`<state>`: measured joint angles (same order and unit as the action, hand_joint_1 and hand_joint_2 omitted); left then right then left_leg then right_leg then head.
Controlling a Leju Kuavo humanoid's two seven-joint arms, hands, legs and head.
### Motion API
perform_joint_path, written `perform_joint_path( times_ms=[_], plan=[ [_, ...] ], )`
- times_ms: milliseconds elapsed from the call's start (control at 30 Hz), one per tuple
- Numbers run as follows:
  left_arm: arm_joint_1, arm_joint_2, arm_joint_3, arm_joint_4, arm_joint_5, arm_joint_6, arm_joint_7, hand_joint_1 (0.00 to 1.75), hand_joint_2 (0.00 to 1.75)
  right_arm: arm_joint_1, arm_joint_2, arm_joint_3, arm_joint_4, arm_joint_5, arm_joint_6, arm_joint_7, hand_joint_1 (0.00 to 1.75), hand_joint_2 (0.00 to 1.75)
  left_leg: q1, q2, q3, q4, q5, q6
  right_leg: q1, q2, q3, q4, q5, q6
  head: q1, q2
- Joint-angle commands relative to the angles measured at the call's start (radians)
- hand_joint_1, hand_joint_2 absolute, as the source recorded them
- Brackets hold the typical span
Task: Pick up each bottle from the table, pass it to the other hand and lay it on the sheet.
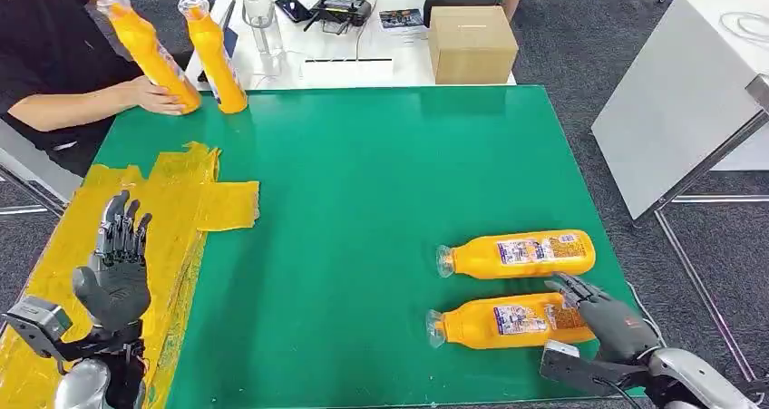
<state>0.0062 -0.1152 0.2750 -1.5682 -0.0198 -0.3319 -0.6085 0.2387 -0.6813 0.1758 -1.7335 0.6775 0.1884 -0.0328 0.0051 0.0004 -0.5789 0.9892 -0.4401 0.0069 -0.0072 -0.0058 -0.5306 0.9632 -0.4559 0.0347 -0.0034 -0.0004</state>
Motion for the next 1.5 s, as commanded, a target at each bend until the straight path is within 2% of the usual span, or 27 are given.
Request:
perform_joint_path(
  times_ms=[33,300,467,500,533,567,700,800,933,1000,1067,1200,1233,1267,1333,1367,1433,1467,1500],
  plan=[
    [-0.056,0.019,-0.026,0.080,0.009,-0.004,0.006,0.00,0.00,-0.098,0.021,0.130,0.150,0.021,0.009,0.007,0.00,1.75,0.001,-0.001,0.002,-0.001,0.000,0.000,0.001,0.000,0.003,-0.002,0.001,0.000,0.000,0.000],
    [-0.056,0.020,-0.027,0.081,0.009,-0.004,0.006,0.00,0.00,-0.106,0.021,0.139,0.157,0.025,0.011,0.006,0.00,1.75,0.001,-0.001,0.004,-0.002,0.000,0.000,0.001,0.000,0.004,-0.003,0.000,-0.001,0.000,0.000],
    [-0.079,0.020,-0.032,0.099,0.021,-0.008,0.011,0.00,0.00,-0.191,0.047,0.274,0.283,0.119,0.023,0.012,0.00,1.75,0.001,0.001,0.005,-0.002,0.000,0.000,0.001,0.001,0.006,-0.003,0.001,-0.001,0.000,0.000],
    [-0.082,0.019,-0.034,0.100,0.023,-0.010,0.012,0.00,0.00,-0.206,0.066,0.304,0.324,0.155,0.009,0.019,0.14,1.75,0.002,0.001,0.004,-0.002,0.000,0.000,0.002,0.001,0.005,-0.004,0.001,-0.001,0.000,0.000],
    [-0.084,0.018,-0.036,0.100,0.025,-0.010,0.013,0.00,0.00,-0.221,0.096,0.330,0.374,0.187,-0.011,0.022,1.43,1.75,0.002,0.001,0.007,-0.003,0.000,-0.001,0.002,0.001,0.008,-0.005,0.001,-0.001,0.000,0.000],
    [-0.087,0.015,-0.038,0.099,0.028,-0.010,0.016,0.00,0.00,-0.235,0.136,0.365,0.440,0.223,-0.034,0.034,1.73,1.75,0.003,0.001,0.008,-0.004,0.000,-0.001,0.003,0.001,0.010,-0.006,0.001,-0.001,0.000,0.000],
    [-0.101,0.016,-0.052,0.108,0.037,-0.011,0.027,0.00,0.00,-0.256,0.202,0.429,0.567,0.261,-0.086,0.039,1.75,1.75,0.005,0.000,0.009,-0.004,0.000,-0.001,0.005,0.000,0.010,-0.007,0.002,-0.001,0.001,0.000],
    [-0.101,0.016,-0.052,0.108,0.037,-0.011,0.027,0.00,0.00,-0.257,0.200,0.428,0.568,0.261,-0.086,0.039,1.75,1.75,0.006,0.011,0.014,-0.004,-0.001,-0.002,0.006,0.011,0.012,-0.006,0.003,-0.002,0.000,0.000],
    [-0.099,0.017,-0.051,0.107,0.037,-0.011,0.027,0.00,0.00,-0.260,0.190,0.427,0.557,0.261,-0.086,0.038,1.75,1.75,0.009,0.020,0.030,-0.002,-0.013,-0.004,0.009,0.019,0.015,-0.007,-0.001,-0.004,0.001,0.000],
    [-0.102,0.017,-0.055,0.109,0.039,-0.013,0.027,0.00,0.00,-0.257,0.202,0.433,0.572,0.259,-0.082,0.037,1.75,1.75,0.009,0.019,0.028,-0.004,-0.010,-0.003,0.008,0.018,0.014,-0.009,0.002,-0.004,0.001,0.000],
    [-0.110,0.017,-0.059,0.116,0.042,-0.013,0.029,0.00,0.00,-0.265,0.222,0.453,0.611,0.266,-0.079,0.040,1.75,1.75,0.010,0.025,0.036,-0.002,-0.014,-0.004,0.009,0.024,0.021,-0.007,-0.001,-0.004,0.001,0.000],
    [-0.121,0.015,-0.067,0.127,0.041,-0.009,0.031,0.00,0.00,-0.255,0.225,0.463,0.631,0.264,-0.099,0.047,1.75,1.75,0.011,0.024,0.038,-0.003,-0.012,-0.003,0.010,0.023,0.023,-0.009,0.001,-0.004,0.001,0.000],
    [-0.121,0.017,-0.070,0.129,0.041,-0.006,0.031,0.00,0.00,-0.250,0.217,0.464,0.618,0.253,-0.106,0.048,1.75,1.75,0.012,0.027,0.042,-0.001,-0.015,-0.004,0.011,0.028,0.026,-0.009,0.000,-0.004,0.001,0.000],
    [-0.121,0.018,-0.073,0.128,0.042,-0.005,0.031,0.00,0.00,-0.245,0.213,0.462,0.606,0.240,-0.113,0.050,1.75,1.75,0.012,0.025,0.037,-0.003,-0.013,-0.004,0.012,0.026,0.022,-0.010,0.003,-0.004,0.001,0.000],
    [-0.118,0.020,-0.076,0.130,0.043,-0.004,0.031,0.00,0.00,-0.232,0.210,0.449,0.574,0.197,-0.122,0.041,1.75,1.75,0.015,0.032,0.048,0.001,-0.024,-0.006,0.015,0.032,0.033,-0.009,-0.003,-0.007,0.002,0.000],
    [-0.118,0.022,-0.076,0.131,0.044,-0.004,0.031,0.00,0.00,-0.228,0.205,0.442,0.554,0.176,-0.124,0.033,1.75,1.75,0.015,0.028,0.041,0.000,-0.022,-0.004,0.014,0.029,0.026,-0.010,-0.001,-0.008,0.002,0.000],
    [-0.118,0.029,-0.075,0.132,0.050,-0.005,0.029,0.00,0.00,-0.214,0.190,0.407,0.483,0.088,-0.117,0.004,1.75,1.75,0.015,0.031,0.049,0.001,-0.023,-0.003,0.014,0.031,0.034,-0.009,-0.003,-0.006,0.001,0.000],
    [-0.116,0.032,-0.077,0.132,0.051,-0.006,0.029,0.00,0.00,-0.204,0.196,0.374,0.443,0.019,-0.119,-0.039,1.75,1.75,0.015,0.027,0.041,0.001,-0.020,-0.002,0.014,0.027,0.027,-0.009,-0.002,-0.007,0.002,0.000],
    [-0.111,0.031,-0.076,0.131,0.057,-0.008,0.029,0.00,0.00,-0.195,0.207,0.340,0.391,-0.051,-0.120,-0.081,1.75,1.75,0.015,0.029,0.045,0.000,-0.021,-0.003,0.014,0.029,0.031,-0.010,-0.003,-0.006,0.001,0.000]
  ],
)
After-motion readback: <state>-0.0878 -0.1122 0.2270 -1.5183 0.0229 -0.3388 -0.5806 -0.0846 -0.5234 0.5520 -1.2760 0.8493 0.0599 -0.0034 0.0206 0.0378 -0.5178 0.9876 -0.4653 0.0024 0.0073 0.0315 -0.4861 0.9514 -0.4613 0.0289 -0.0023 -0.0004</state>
